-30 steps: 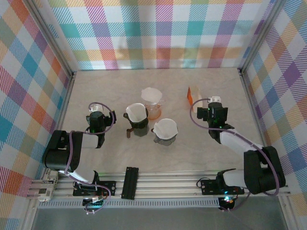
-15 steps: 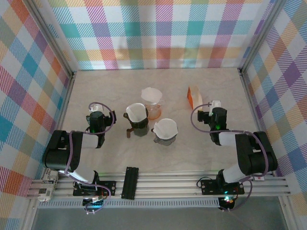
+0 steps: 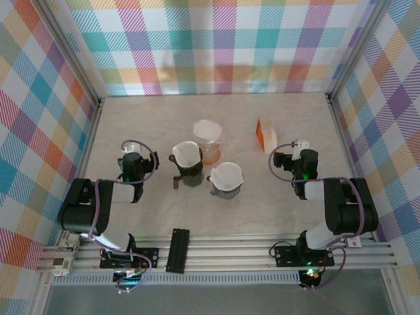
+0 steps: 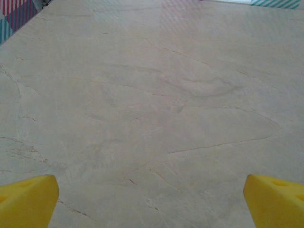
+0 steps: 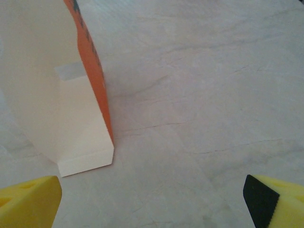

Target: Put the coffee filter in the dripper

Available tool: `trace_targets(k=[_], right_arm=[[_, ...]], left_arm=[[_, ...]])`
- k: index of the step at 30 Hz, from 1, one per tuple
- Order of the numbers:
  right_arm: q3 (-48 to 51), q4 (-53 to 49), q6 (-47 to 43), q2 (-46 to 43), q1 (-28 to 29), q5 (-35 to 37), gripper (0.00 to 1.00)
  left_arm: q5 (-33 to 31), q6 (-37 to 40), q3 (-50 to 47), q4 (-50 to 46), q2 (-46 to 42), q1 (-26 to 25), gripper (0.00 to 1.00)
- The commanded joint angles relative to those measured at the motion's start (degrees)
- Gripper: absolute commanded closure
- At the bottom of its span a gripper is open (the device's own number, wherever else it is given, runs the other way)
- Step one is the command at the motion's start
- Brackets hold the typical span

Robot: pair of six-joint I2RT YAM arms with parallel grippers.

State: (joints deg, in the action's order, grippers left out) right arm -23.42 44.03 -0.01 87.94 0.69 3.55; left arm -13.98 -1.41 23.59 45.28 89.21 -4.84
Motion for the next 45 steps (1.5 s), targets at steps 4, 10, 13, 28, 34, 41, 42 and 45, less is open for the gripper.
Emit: trace_targets(k=[4,10,13,28,34,41,42,45], right_arm=[[0.01,4.13,0.98,0.25,-0.07,-2.66,0.01],[-0.05,3.88,0.98,0.21,-0.08,-2.60,0.01],[0.13,3.96,0.98,-0.03,-0.07,-2.67,0.01],[0.14,4.02,0.89,0.04,-0.07,-2.66,0.01],[0.13,4.05,0.89,0.04,-0.06,-2.62,0.01],[-0.02,3.78,0.91,0.13,-0.08,-2.67,0.01],[-0.04,3.78,0.91,0.13,-0.07,-2.65,0.01],[-0.05,3.78,0.87,0.14,-0.07,-2.59,0.01]], left_arm=[[0.52,1.01,-0.22,1.74,0.09,-0.18,0.00],[0.49,1.00,-0.21,1.80,0.08,-0.21,0.00],[0.46,1.00,-0.21,1.76,0.12,-0.22,0.00],[0.46,1.00,-0.21,1.80,0.09,-0.17,0.00],[0.49,0.99,-0.21,1.74,0.09,-0.19,0.00],[0.48,0.97,-0.22,1.75,0.09,-0.20,0.00],[0.53,0.97,-0.22,1.76,0.09,-0.20,0.00],[0.46,1.05,-0.19,1.82,0.05,-0.21,0.00]])
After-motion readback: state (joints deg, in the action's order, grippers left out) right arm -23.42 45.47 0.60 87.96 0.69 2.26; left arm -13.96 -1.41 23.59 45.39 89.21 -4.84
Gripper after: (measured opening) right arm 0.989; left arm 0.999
